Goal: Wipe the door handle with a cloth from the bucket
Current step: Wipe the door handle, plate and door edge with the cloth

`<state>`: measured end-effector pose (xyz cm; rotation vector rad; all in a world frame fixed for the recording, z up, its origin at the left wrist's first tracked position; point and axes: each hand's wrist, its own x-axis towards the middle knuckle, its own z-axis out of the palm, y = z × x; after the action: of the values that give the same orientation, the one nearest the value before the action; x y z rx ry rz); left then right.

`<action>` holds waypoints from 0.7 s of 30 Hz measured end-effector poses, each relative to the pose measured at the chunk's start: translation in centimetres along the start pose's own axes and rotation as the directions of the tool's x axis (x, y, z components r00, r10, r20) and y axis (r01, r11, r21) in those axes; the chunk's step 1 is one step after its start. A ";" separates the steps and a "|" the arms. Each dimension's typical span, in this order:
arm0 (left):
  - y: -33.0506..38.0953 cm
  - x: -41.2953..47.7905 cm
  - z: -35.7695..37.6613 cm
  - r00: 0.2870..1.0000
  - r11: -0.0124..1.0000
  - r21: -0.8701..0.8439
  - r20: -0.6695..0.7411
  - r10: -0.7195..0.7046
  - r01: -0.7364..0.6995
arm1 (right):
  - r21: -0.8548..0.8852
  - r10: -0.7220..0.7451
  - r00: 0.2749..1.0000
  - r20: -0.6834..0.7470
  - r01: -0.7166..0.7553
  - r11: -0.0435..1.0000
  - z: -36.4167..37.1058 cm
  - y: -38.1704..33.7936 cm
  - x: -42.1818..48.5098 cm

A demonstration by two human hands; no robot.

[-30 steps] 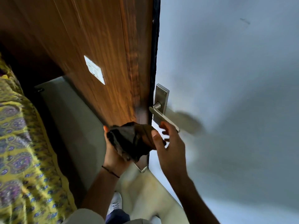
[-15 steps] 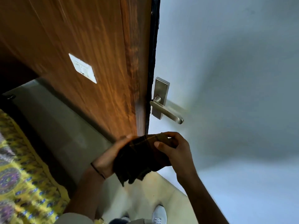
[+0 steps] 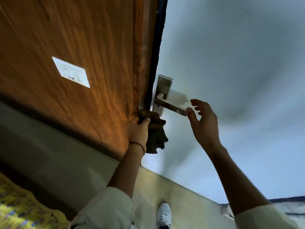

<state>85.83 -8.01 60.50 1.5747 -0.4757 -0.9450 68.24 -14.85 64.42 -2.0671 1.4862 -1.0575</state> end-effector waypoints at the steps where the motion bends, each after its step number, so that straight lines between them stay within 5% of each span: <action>1: 0.7 0.2 0.8 0.999 0.999 0.024 -0.028 0.044 -0.043 | -0.011 0.012 0.998 0.069 -0.011 1.000 0.0 0.1 0.6; 5: 4.3 0.0 4.1 0.984 0.985 0.011 -0.036 0.175 -0.174 | 0.006 0.039 0.955 0.295 -0.043 0.999 0.2 0.1 1.5; 8: 5.3 0.7 5.5 0.994 0.984 -0.168 -0.107 0.033 -0.051 | 0.055 0.049 0.950 0.309 -0.069 0.996 0.1 0.3 1.8; 11: 4.2 2.0 5.6 0.991 0.907 -0.403 0.006 -0.131 0.122 | 0.089 0.052 0.952 0.303 -0.083 0.993 0.1 0.5 2.2; 16: 2.6 1.7 8.1 0.995 0.925 -0.368 0.049 -0.081 0.094 | 0.153 0.080 0.954 0.289 -0.128 0.980 0.1 0.9 2.5; 21: 3.9 1.7 8.7 0.988 0.985 -0.172 -0.155 -0.004 -0.023 | 0.185 0.062 0.947 0.314 -0.125 0.975 0.0 1.5 2.5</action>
<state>80.78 -15.63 63.75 1.4727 -0.2838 -0.8266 67.71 -17.74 64.28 -1.8947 1.2522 -0.7726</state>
